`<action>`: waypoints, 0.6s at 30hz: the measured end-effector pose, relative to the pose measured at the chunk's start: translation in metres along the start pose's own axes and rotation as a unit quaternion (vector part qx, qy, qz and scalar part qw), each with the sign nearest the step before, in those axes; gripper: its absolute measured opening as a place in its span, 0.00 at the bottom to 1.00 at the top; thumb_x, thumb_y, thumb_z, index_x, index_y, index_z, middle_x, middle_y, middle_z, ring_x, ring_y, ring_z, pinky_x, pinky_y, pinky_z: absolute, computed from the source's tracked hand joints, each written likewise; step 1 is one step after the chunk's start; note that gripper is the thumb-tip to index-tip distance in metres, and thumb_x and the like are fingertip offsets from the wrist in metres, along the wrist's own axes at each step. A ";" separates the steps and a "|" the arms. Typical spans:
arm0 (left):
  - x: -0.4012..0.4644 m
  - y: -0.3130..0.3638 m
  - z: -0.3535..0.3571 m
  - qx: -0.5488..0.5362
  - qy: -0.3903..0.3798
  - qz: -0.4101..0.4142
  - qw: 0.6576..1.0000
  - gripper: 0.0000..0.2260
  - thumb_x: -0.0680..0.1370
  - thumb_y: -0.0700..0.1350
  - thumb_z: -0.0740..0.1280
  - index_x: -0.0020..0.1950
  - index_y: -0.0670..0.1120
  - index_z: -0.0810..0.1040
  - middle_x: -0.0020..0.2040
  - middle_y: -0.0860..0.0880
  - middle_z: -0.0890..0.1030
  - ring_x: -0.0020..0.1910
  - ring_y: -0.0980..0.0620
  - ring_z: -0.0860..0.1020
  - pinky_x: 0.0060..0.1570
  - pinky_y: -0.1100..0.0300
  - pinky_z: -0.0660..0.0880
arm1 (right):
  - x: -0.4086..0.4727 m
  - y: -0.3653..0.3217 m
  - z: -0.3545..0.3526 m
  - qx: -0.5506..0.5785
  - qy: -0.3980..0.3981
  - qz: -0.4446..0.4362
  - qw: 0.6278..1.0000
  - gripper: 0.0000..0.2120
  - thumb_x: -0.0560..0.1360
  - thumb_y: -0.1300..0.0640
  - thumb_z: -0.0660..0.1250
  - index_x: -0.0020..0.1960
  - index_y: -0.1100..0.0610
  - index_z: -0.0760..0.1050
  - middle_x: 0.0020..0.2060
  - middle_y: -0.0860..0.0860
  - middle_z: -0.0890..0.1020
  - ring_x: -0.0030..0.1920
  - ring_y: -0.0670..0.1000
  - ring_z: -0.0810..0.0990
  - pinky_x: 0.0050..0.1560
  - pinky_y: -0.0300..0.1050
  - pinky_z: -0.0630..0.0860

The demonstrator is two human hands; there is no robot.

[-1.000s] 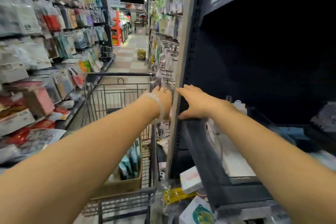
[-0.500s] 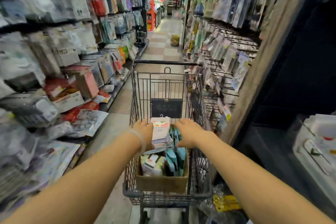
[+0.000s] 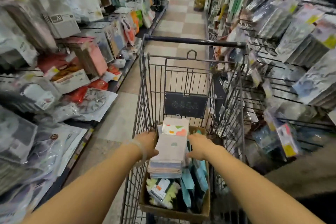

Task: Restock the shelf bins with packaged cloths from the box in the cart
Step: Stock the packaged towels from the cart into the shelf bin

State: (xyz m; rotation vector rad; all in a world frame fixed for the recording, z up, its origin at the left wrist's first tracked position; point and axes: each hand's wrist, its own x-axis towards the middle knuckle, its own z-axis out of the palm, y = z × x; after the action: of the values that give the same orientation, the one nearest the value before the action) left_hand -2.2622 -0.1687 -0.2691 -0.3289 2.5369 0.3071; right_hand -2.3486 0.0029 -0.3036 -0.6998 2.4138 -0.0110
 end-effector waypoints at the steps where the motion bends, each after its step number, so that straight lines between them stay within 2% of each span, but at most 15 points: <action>1: 0.018 -0.002 0.002 -0.010 -0.014 -0.005 1.000 0.27 0.77 0.51 0.64 0.73 0.44 0.61 0.70 0.44 0.68 0.68 0.44 0.69 0.67 0.52 0.68 | 0.018 0.005 0.000 0.015 -0.004 0.005 1.000 0.28 0.73 0.52 0.67 0.70 0.57 0.64 0.65 0.58 0.71 0.64 0.60 0.71 0.61 0.52 0.72; 6: 0.095 -0.008 0.022 -0.061 -0.068 -0.044 0.995 0.29 0.77 0.53 0.64 0.74 0.44 0.59 0.71 0.44 0.68 0.69 0.45 0.68 0.67 0.53 0.67 | 0.091 0.025 0.013 0.108 -0.017 0.048 0.993 0.27 0.75 0.53 0.66 0.71 0.57 0.64 0.65 0.58 0.73 0.64 0.59 0.72 0.61 0.50 0.72; 12: 0.146 -0.015 0.043 -0.130 -0.099 -0.072 0.984 0.22 0.78 0.51 0.63 0.70 0.47 0.66 0.68 0.45 0.72 0.66 0.45 0.71 0.62 0.56 0.68 | 0.139 0.032 0.036 0.260 -0.027 0.095 0.961 0.21 0.77 0.54 0.64 0.68 0.57 0.69 0.67 0.54 0.73 0.67 0.56 0.72 0.64 0.43 0.68; 15: 0.160 -0.019 0.049 -0.156 -0.108 -0.090 0.978 0.21 0.78 0.52 0.63 0.69 0.47 0.67 0.67 0.46 0.73 0.64 0.46 0.73 0.59 0.56 0.69 | 0.153 0.034 0.046 0.312 -0.012 0.163 0.936 0.20 0.76 0.50 0.66 0.63 0.60 0.74 0.61 0.56 0.78 0.61 0.56 0.76 0.52 0.41 0.71; 16: 0.163 -0.020 0.050 -0.165 -0.108 -0.095 0.976 0.20 0.78 0.52 0.63 0.68 0.46 0.67 0.66 0.46 0.74 0.64 0.46 0.73 0.58 0.57 0.69 | 0.158 0.035 0.050 0.337 -0.002 0.189 0.922 0.19 0.75 0.50 0.67 0.60 0.61 0.75 0.57 0.56 0.80 0.57 0.56 0.78 0.46 0.40 0.70; 18: 0.166 -0.019 0.048 -0.183 -0.099 -0.098 0.973 0.20 0.79 0.50 0.62 0.69 0.45 0.67 0.66 0.45 0.74 0.64 0.46 0.73 0.57 0.58 0.69 | 0.162 0.037 0.056 0.381 0.009 0.219 0.898 0.16 0.73 0.51 0.70 0.54 0.61 0.77 0.50 0.55 0.81 0.48 0.54 0.78 0.42 0.40 0.68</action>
State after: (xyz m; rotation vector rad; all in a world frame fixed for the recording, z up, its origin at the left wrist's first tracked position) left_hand -2.3673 -0.2011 -0.4032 -0.6514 2.2222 0.6963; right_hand -2.4434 -0.0354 -0.4465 0.2047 2.2558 -0.7348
